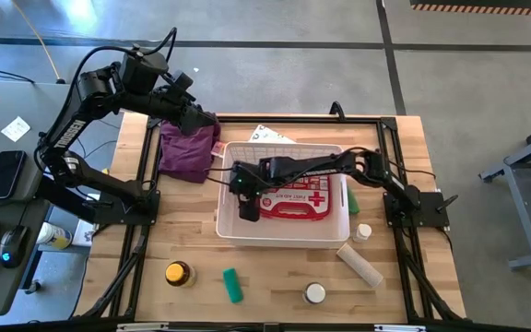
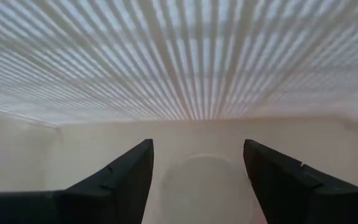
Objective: Pick & place medical supplies in basket/bin
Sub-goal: Put the orange medicine bottle into the white bin
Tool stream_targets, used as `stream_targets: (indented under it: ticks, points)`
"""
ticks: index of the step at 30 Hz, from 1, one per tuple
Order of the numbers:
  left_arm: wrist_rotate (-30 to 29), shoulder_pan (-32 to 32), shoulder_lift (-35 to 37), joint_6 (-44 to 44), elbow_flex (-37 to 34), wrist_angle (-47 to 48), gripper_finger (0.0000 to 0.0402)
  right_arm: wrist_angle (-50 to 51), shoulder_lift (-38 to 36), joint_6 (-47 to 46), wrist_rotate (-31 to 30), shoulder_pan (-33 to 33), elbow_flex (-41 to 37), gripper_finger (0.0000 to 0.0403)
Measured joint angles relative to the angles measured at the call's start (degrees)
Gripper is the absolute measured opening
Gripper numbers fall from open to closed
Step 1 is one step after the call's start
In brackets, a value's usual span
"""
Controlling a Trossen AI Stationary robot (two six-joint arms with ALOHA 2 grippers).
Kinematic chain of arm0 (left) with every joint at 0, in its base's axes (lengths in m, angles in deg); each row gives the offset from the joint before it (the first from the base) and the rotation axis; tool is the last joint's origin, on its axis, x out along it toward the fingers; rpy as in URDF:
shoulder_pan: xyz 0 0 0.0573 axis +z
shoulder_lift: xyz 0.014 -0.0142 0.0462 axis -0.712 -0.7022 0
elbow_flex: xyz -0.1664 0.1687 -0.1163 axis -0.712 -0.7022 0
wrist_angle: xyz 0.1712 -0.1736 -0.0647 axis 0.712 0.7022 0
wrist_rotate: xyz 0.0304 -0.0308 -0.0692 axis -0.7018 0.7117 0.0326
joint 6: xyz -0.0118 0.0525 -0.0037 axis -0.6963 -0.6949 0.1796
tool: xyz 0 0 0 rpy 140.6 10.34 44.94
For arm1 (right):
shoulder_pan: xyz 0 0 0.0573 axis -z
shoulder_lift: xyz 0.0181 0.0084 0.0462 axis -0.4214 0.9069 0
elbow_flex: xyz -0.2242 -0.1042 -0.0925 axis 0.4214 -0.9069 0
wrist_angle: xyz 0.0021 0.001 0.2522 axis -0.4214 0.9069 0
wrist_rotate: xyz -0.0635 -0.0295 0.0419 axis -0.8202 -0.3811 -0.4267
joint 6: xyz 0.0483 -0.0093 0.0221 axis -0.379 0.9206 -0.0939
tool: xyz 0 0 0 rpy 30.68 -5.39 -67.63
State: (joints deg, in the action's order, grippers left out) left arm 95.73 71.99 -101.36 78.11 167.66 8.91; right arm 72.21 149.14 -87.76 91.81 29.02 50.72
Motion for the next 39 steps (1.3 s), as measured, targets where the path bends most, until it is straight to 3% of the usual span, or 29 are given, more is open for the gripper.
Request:
stream_targets:
  ticks: [11, 26, 29, 34, 39]
  points:
    - [1.1, 0.0, 0.0, 0.6, 0.0, 0.0, 0.0133, -0.6, -0.6, 0.1, 0.8, 0.1, 0.0, 0.0287]
    - [0.9, 0.0, 0.0, 0.5, 0.0, -0.4, 0.0133, 3.0, -8.0, 1.9, -1.5, 0.5, 0.1, 0.0289]
    - [0.9, 0.0, 0.0, 0.5, 0.0, -0.4, 0.0133, 4.4, -9.0, 1.8, 1.2, 0.6, 0.1, 0.0289]
    - [0.9, 0.0, 0.0, 0.3, 0.0, -0.5, 0.0133, 5.0, -9.3, 0.4, 11.6, -0.4, 0.1, 0.0289]
    - [0.8, 0.0, 0.0, -0.4, 0.0, -0.5, 0.0133, 6.1, -9.1, 1.3, 9.5, -2.1, 0.1, 0.0265]
